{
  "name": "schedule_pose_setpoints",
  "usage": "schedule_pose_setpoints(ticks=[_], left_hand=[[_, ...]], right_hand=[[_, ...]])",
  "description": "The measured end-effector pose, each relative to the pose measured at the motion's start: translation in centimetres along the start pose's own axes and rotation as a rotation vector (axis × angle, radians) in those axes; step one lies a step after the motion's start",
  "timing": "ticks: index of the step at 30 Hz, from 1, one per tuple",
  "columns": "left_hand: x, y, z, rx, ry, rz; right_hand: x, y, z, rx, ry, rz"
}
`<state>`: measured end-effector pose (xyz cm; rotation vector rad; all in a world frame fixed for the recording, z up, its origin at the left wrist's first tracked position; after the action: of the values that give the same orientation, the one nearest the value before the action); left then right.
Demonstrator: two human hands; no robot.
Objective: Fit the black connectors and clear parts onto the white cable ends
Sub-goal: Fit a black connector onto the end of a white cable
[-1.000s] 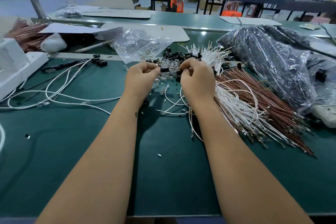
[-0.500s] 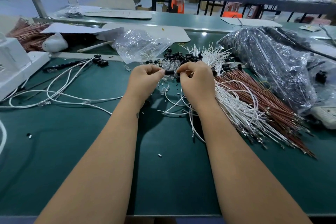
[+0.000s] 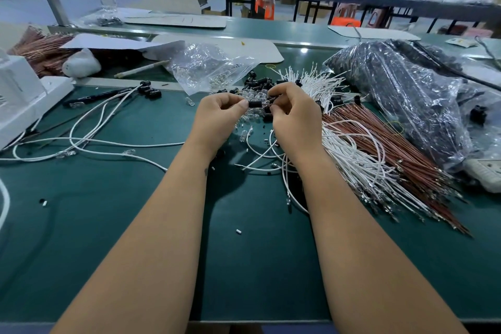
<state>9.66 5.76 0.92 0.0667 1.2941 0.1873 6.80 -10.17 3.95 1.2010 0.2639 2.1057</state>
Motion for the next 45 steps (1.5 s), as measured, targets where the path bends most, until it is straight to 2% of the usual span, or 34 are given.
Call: schedule_pose_setpoints(ticks=[8, 13, 20, 25, 37, 42, 45], left_hand=[[-0.2, -0.2, 0.0, 0.02, -0.019, -0.048], [-0.4, -0.4, -0.1, 0.043, -0.037, -0.059], [-0.7, -0.6, -0.3, 0.034, -0.036, -0.09], [-0.6, -0.4, -0.3, 0.007, -0.023, -0.08], [-0.4, -1.2, 0.0, 0.02, -0.065, 0.008], [-1.1, -0.8, 0.1, 0.017, -0.119, -0.009], [-1.5, -0.8, 0.0, 0.04, -0.144, 0.009]], right_hand=[[0.5, -0.3, 0.1, -0.004, 0.083, -0.087], [0.6, 1.1, 0.2, -0.14, 0.093, -0.239], [0.8, 0.5, 0.2, -0.083, 0.108, -0.274], [0.5, -0.7, 0.3, 0.015, 0.11, -0.327], [0.9, -1.0, 0.0, 0.045, 0.109, -0.175], [1.4, -2.4, -0.2, 0.157, 0.189, -0.261], [1.7, -1.8, -0.3, 0.106, 0.228, -0.349]])
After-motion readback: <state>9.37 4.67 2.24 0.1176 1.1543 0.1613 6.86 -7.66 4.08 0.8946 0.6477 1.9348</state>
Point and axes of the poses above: each hand's wrist, its own z-axis towards the middle knuckle, its own y-axis out of the back of the hand, x = y × z, the point moved 9 cm from there along z, towards the middle knuckle, and after that the axes turned 2 degrees about -z, right-handed, at the moved point
